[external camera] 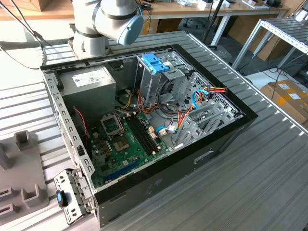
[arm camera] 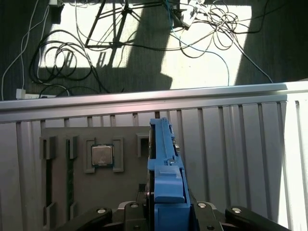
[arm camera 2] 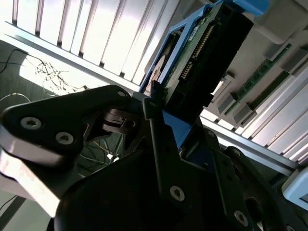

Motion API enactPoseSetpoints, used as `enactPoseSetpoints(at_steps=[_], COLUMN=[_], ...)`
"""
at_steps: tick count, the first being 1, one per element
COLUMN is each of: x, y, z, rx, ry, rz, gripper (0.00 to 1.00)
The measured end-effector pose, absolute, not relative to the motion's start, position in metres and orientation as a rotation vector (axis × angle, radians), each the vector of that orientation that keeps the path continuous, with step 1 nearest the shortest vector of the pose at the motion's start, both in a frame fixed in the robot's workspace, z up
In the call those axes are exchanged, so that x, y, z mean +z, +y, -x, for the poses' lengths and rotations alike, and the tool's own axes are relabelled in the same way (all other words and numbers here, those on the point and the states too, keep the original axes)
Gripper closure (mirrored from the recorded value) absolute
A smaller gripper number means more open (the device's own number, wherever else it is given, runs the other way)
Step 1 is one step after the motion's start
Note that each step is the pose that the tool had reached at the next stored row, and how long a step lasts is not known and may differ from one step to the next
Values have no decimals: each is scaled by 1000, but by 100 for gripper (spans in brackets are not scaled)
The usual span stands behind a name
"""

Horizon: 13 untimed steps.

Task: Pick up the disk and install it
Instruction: 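Pick up the disk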

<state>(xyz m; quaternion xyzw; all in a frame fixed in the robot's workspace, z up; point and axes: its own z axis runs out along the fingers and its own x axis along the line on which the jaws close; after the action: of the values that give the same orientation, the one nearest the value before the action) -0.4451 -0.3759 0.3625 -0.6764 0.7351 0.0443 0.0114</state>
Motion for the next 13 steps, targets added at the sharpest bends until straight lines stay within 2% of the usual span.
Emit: enactPoseSetpoints(at_steps=[13], x=[375], y=[-376], z=[445], rx=[147], ry=[2288], rz=[2106], gripper=[63])
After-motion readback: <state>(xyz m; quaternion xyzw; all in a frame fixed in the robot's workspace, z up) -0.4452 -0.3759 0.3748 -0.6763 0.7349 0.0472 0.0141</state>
